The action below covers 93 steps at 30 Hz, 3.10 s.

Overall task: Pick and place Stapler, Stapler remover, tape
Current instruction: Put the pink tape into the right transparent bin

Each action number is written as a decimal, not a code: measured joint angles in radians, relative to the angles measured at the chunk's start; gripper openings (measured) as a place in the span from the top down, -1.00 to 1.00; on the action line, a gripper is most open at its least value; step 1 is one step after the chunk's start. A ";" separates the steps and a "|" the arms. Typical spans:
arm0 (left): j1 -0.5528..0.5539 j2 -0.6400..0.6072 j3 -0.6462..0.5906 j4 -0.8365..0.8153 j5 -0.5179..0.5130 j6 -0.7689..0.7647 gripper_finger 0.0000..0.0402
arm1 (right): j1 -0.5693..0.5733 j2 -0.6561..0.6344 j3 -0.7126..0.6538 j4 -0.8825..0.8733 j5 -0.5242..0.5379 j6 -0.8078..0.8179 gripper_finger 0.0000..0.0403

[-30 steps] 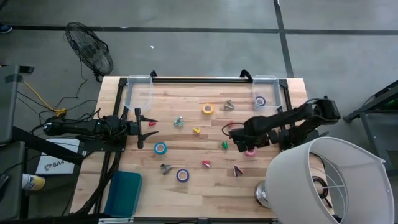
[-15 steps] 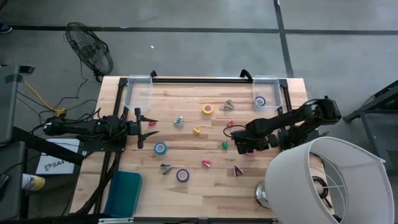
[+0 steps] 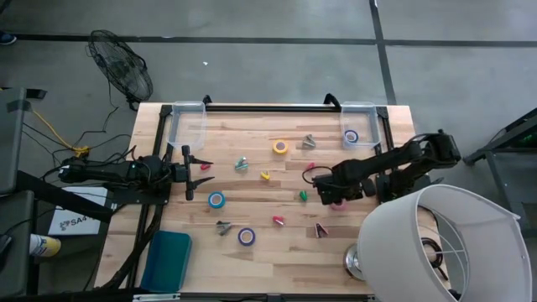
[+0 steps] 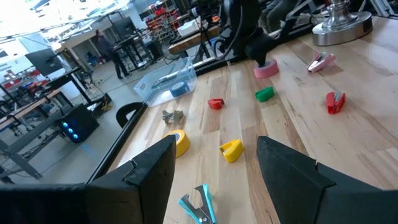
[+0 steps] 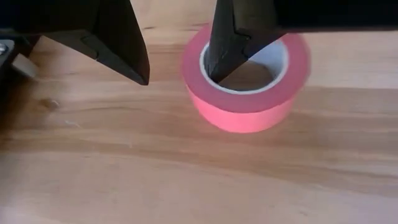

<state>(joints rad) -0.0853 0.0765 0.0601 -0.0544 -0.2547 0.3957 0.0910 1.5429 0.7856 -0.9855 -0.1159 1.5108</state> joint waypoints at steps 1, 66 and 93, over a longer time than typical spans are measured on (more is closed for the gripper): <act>0.000 0.000 0.000 0.000 0.000 0.000 -0.10 | 0.000 0.000 -0.017 0.033 -0.010 0.000 0.22; 0.000 0.000 0.000 0.000 0.000 0.000 -0.10 | -0.807 -0.094 0.245 0.042 0.668 -0.224 0.79; 0.000 0.000 0.000 0.000 0.000 0.000 -0.10 | -0.953 0.100 0.244 0.121 0.568 0.087 0.66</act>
<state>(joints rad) -0.0853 0.0761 0.0602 -0.0544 -0.2546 0.3954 -0.8624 1.6432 1.0298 -0.8647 0.4524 1.5974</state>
